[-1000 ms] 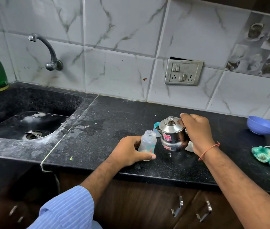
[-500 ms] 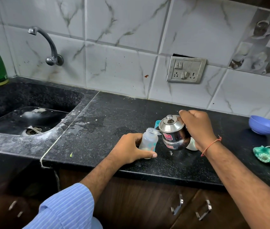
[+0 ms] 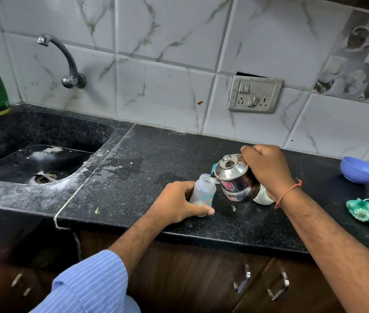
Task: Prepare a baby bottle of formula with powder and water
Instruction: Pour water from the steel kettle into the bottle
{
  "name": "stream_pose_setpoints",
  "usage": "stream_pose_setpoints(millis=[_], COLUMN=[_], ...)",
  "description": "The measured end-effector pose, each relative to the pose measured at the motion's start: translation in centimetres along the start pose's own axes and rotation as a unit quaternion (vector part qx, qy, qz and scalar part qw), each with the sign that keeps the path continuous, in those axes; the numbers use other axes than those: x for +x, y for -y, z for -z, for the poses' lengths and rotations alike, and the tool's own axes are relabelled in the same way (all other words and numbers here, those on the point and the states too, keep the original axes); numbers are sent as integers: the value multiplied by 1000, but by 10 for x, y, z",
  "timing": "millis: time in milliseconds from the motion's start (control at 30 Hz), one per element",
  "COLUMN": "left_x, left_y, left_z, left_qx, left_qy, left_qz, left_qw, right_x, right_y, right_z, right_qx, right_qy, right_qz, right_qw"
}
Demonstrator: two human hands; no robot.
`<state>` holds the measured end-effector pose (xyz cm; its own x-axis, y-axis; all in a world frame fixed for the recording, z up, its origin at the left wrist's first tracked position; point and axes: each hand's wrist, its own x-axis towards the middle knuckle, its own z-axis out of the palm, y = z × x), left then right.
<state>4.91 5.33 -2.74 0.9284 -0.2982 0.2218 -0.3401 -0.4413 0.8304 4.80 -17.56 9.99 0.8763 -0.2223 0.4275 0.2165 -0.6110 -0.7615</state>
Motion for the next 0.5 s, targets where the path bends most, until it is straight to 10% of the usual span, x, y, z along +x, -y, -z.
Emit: stream_pose_setpoints(millis=[500], left_x=[0], left_y=[0], left_z=[1], left_qx=[-5], left_qy=[0], left_qz=[-6], left_qw=[1000], right_x=[1], right_y=[6], right_z=[2], right_qx=[-40], right_qy=[5], right_qz=[32], right_qw=[999])
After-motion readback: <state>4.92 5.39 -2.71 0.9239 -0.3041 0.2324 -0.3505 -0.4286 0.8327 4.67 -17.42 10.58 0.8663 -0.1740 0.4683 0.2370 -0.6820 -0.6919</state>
